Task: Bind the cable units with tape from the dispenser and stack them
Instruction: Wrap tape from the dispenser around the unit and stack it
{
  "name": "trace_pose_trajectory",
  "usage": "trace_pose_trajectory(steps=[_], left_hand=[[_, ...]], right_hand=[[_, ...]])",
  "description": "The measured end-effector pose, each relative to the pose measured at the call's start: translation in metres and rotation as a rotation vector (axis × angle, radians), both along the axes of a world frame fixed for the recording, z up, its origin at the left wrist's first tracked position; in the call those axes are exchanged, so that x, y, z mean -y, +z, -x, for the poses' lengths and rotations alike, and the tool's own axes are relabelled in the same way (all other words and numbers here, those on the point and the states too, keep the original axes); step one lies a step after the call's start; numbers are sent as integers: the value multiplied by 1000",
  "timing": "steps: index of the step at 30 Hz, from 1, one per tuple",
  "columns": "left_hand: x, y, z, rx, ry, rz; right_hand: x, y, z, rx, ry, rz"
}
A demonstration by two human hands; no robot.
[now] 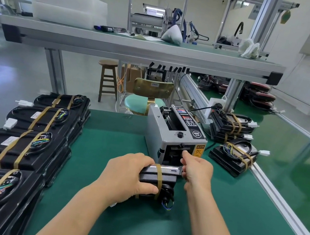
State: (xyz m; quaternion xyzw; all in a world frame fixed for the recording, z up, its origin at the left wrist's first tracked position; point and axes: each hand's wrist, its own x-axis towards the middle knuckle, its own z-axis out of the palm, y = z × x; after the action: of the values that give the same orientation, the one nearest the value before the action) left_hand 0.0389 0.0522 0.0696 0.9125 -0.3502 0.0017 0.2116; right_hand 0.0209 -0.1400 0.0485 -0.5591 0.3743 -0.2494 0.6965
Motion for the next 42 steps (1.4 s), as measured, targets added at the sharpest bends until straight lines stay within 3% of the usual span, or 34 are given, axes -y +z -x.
trace_pose_trajectory(steps=[5,10,17,21,31,42], left_hand=[[-1,-3,5,42,10,16],[-2,-5,6,59,20,20],[-3,-4,11,101,-46,61],[-4,-3,9,139,-81,42],[0,-5,9,183,-64,34],[-1,-7,8,183,-62,37]], right_hand=[[-3,2,-4,-46,-7,90],[-8,2,-5,-25,-47,52],[-27,4,36,275,-43,-139],[-45,8,56,347,9,-173],[-57,11,67,309,24,-20],[-55,7,66,287,68,18]])
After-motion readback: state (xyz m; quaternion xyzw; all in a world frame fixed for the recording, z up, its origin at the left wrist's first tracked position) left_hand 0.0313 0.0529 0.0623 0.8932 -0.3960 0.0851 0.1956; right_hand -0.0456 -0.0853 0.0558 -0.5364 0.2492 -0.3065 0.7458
